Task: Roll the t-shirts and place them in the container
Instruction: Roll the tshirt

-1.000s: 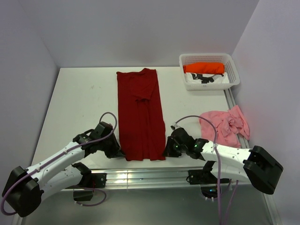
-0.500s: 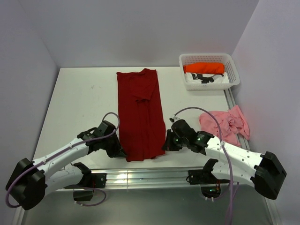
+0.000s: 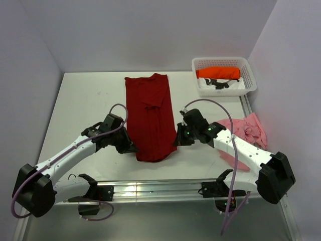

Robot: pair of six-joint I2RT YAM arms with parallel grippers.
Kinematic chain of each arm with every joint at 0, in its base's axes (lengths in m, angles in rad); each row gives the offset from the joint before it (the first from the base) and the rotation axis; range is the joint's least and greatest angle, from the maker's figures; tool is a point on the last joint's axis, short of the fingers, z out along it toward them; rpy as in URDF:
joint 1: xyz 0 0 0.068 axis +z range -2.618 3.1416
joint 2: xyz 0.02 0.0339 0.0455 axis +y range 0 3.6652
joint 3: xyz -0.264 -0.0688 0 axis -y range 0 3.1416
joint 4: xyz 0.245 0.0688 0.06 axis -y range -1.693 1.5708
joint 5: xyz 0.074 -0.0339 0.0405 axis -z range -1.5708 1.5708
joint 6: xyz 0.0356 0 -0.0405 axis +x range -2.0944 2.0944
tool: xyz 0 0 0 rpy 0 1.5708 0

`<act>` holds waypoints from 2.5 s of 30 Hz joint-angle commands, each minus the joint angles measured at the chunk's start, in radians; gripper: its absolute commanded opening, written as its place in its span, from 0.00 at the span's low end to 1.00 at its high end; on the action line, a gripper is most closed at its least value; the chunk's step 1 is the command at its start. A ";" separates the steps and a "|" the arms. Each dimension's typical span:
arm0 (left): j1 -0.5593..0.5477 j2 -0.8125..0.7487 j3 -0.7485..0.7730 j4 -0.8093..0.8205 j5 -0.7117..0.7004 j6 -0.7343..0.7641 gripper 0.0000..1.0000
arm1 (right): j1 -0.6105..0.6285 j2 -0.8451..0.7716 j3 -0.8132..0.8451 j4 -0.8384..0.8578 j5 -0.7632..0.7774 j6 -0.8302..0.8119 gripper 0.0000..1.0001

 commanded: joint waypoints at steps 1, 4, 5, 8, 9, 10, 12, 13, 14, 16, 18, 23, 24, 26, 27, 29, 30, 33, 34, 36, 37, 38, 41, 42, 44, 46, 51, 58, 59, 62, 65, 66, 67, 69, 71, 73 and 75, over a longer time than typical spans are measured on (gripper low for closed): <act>0.062 0.025 0.080 -0.027 0.017 0.069 0.00 | -0.041 0.060 0.099 -0.028 -0.039 -0.088 0.00; 0.108 0.057 0.121 -0.036 0.034 0.099 0.00 | -0.070 0.121 0.162 -0.034 -0.064 -0.111 0.00; 0.119 0.070 0.135 -0.042 0.034 0.108 0.00 | -0.078 0.134 0.174 -0.035 -0.070 -0.116 0.00; 0.153 0.125 0.186 -0.059 0.037 0.148 0.00 | -0.111 0.183 0.223 -0.035 -0.095 -0.129 0.00; 0.160 0.137 0.209 -0.057 0.041 0.154 0.00 | -0.124 0.197 0.237 -0.038 -0.101 -0.140 0.00; 0.174 0.151 0.219 -0.061 0.042 0.160 0.00 | -0.128 0.212 0.252 -0.043 -0.102 -0.145 0.00; 0.188 0.192 0.253 -0.065 0.045 0.180 0.00 | -0.145 0.260 0.297 -0.052 -0.115 -0.154 0.00; 0.200 0.205 0.264 -0.065 0.050 0.186 0.00 | -0.153 0.274 0.321 -0.051 -0.118 -0.155 0.00; 0.206 0.232 0.275 -0.065 0.051 0.197 0.00 | -0.157 0.286 0.334 -0.051 -0.119 -0.157 0.00; 0.226 0.257 0.299 -0.064 0.059 0.206 0.00 | -0.170 0.323 0.372 -0.054 -0.115 -0.159 0.00; 0.240 0.291 0.324 -0.061 0.064 0.221 0.00 | -0.176 0.349 0.393 -0.052 -0.113 -0.162 0.00; 0.277 0.361 0.359 -0.041 0.090 0.243 0.00 | -0.191 0.401 0.459 -0.049 -0.089 -0.156 0.00; 0.282 0.369 0.373 -0.039 0.091 0.244 0.00 | -0.194 0.418 0.465 -0.048 -0.089 -0.152 0.00; 0.295 0.392 0.387 -0.031 0.094 0.252 0.00 | -0.208 0.442 0.478 -0.034 -0.101 -0.149 0.00; 0.302 0.400 0.397 -0.027 0.099 0.254 0.00 | -0.211 0.450 0.482 -0.031 -0.104 -0.146 0.00; 0.308 0.419 0.405 -0.015 0.106 0.257 0.00 | -0.219 0.474 0.504 -0.029 -0.104 -0.148 0.00; 0.312 0.426 0.411 -0.007 0.110 0.257 0.00 | -0.222 0.484 0.512 -0.029 -0.104 -0.143 0.00; 0.317 0.456 0.430 0.005 0.114 0.261 0.00 | -0.233 0.508 0.531 -0.020 -0.101 -0.140 0.00; 0.320 0.465 0.436 0.007 0.108 0.261 0.00 | -0.236 0.516 0.538 -0.009 -0.098 -0.137 0.00; 0.328 0.485 0.456 0.012 0.099 0.266 0.00 | -0.243 0.542 0.556 -0.006 -0.107 -0.134 0.00; 0.331 0.493 0.462 0.013 0.099 0.267 0.00 | -0.246 0.550 0.562 -0.003 -0.108 -0.134 0.00; 0.334 0.507 0.470 0.021 0.103 0.267 0.00 | -0.249 0.566 0.567 0.000 -0.107 -0.132 0.00; 0.348 0.536 0.492 0.028 0.117 0.270 0.00 | -0.256 0.588 0.581 0.017 -0.107 -0.122 0.00; 0.352 0.542 0.499 0.031 0.119 0.274 0.00 | -0.257 0.594 0.590 0.017 -0.107 -0.122 0.00; 0.354 0.556 0.512 0.035 0.107 0.275 0.01 | -0.260 0.617 0.599 0.026 -0.099 -0.119 0.00; 0.361 0.574 0.514 0.053 0.114 0.278 0.06 | -0.268 0.637 0.611 0.047 -0.110 -0.111 0.01; 0.403 0.611 0.491 0.119 0.133 0.260 0.41 | -0.302 0.717 0.625 0.127 -0.159 -0.051 0.13; 0.446 0.559 0.470 0.186 0.091 0.252 0.72 | -0.332 0.659 0.564 0.251 -0.147 0.003 0.71; 0.446 0.545 0.456 0.191 0.082 0.258 0.72 | -0.331 0.647 0.552 0.251 -0.138 -0.007 0.71; 0.446 0.484 0.393 0.208 0.061 0.275 0.71 | -0.332 0.568 0.473 0.265 -0.089 -0.031 0.70; 0.443 0.406 0.272 0.260 0.077 0.278 0.69 | -0.332 0.492 0.365 0.285 -0.087 -0.069 0.65; 0.441 0.365 0.235 0.278 0.082 0.275 0.67 | -0.334 0.470 0.294 0.312 -0.093 -0.079 0.62; 0.438 0.343 0.198 0.295 0.088 0.272 0.66 | -0.332 0.426 0.256 0.326 -0.102 -0.083 0.61; 0.423 0.285 0.103 0.338 0.076 0.272 0.63 | -0.332 0.377 0.139 0.391 -0.104 -0.094 0.58; 0.398 0.248 0.027 0.375 0.056 0.274 0.61 | -0.332 0.298 0.015 0.458 -0.125 -0.105 0.56; 0.378 0.211 -0.038 0.436 0.050 0.277 0.55 | -0.334 0.228 -0.068 0.601 -0.165 -0.093 0.56; 0.348 0.187 -0.073 0.493 0.033 0.275 0.55 | -0.334 0.202 -0.146 0.688 -0.174 -0.088 0.56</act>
